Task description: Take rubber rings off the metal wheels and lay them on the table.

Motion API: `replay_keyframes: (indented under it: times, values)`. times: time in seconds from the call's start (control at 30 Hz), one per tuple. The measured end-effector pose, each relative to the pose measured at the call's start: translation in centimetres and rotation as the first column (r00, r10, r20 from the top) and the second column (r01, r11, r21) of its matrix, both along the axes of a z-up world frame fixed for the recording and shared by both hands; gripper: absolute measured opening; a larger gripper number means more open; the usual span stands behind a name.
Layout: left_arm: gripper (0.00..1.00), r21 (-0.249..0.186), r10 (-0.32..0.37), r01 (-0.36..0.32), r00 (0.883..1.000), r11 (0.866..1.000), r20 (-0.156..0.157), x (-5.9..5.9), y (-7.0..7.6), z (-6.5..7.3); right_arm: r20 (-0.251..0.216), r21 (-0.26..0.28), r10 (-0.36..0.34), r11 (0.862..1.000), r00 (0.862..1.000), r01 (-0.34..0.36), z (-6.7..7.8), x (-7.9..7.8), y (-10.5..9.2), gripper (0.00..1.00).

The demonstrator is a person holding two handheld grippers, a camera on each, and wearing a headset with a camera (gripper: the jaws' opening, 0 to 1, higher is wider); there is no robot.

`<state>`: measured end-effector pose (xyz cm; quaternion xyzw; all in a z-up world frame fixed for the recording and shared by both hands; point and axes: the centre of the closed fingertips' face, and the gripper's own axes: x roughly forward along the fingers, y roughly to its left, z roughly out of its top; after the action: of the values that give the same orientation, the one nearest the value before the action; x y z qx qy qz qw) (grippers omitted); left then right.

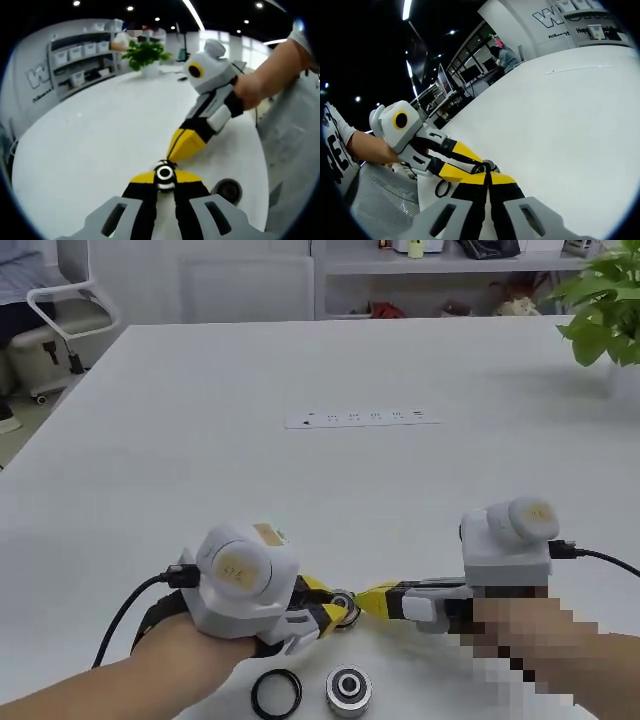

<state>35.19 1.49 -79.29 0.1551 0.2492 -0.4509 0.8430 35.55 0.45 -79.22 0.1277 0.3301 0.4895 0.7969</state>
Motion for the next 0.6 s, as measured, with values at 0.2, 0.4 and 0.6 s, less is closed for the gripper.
replay_keyframes:
  times: [0.2, 0.4, 0.6]
  values:
    - [0.12, -0.001, 0.001, -0.001, 1.000, 1.000, 0.001, 0.0, 0.0, 0.0, 0.011, -0.009, 0.007, 1.000, 1.000, -0.007, 0.1, -0.1, 0.1, 0.00]
    - [0.12, -0.001, -0.001, 0.001, 1.000, 1.000, 0.004, -0.1, -0.1, 0.0, 0.021, -0.011, 0.034, 0.999, 0.999, -0.033, 0.2, -0.8, 0.6, 0.00]
    - [0.12, -0.004, -0.001, 0.001, 1.000, 1.000, 0.002, -0.2, -0.1, 0.0, 0.028, 0.011, 0.053, 0.999, 0.998, -0.053, 0.7, -1.0, 1.2, 0.00]
